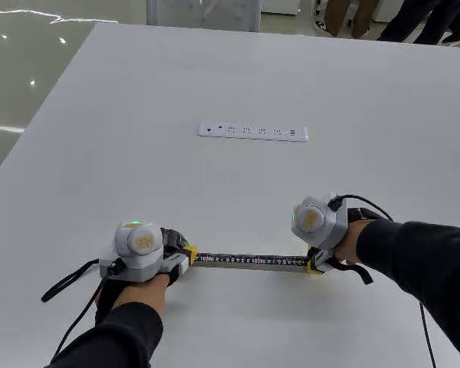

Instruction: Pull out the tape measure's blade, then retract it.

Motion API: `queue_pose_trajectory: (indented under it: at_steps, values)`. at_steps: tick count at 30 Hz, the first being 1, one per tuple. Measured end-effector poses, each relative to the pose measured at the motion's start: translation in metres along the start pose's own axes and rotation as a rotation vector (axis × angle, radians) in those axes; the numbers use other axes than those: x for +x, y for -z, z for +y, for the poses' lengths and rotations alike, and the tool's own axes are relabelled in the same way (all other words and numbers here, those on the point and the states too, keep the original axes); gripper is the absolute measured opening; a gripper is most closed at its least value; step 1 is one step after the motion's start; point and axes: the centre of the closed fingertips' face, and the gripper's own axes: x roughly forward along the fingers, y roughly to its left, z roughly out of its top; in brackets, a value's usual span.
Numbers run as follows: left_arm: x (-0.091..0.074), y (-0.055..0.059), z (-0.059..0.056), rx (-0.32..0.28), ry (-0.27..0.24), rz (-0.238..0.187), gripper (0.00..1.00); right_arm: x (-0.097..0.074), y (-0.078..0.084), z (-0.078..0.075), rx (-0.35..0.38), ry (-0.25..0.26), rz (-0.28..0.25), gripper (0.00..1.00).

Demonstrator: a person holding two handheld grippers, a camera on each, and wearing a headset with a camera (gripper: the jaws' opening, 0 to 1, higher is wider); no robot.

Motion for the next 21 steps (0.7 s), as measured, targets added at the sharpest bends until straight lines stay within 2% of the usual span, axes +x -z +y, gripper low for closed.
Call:
queue_pose_trajectory:
  at_steps: [7, 10, 11, 14, 15, 21]
  values:
    - [0.0, 0.0, 0.001, -0.008, 0.002, -0.008, 0.63, 0.0, -0.002, 0.0, 0.011, 0.0, -0.009, 0.12]
    - [0.0, 0.0, 0.001, -0.018, 0.016, 0.009, 0.63, 0.001, -0.004, 0.001, -0.053, -0.003, -0.008, 0.12]
    - [0.0, 0.0, 0.001, -0.018, 0.018, 0.012, 0.63, 0.001, -0.004, 0.001, -0.041, -0.003, -0.007, 0.12]
    - [0.0, 0.001, 0.0, -0.021, 0.018, 0.014, 0.63, 0.002, -0.008, 0.002, -0.046, -0.001, -0.009, 0.12]
    - [0.0, 0.001, 0.0, -0.021, 0.02, 0.014, 0.63, 0.002, -0.011, 0.003, -0.02, 0.001, -0.016, 0.12]
    - [-0.001, 0.001, -0.001, -0.022, 0.025, 0.026, 0.63, 0.005, -0.022, 0.004, -0.041, -0.011, -0.026, 0.12]
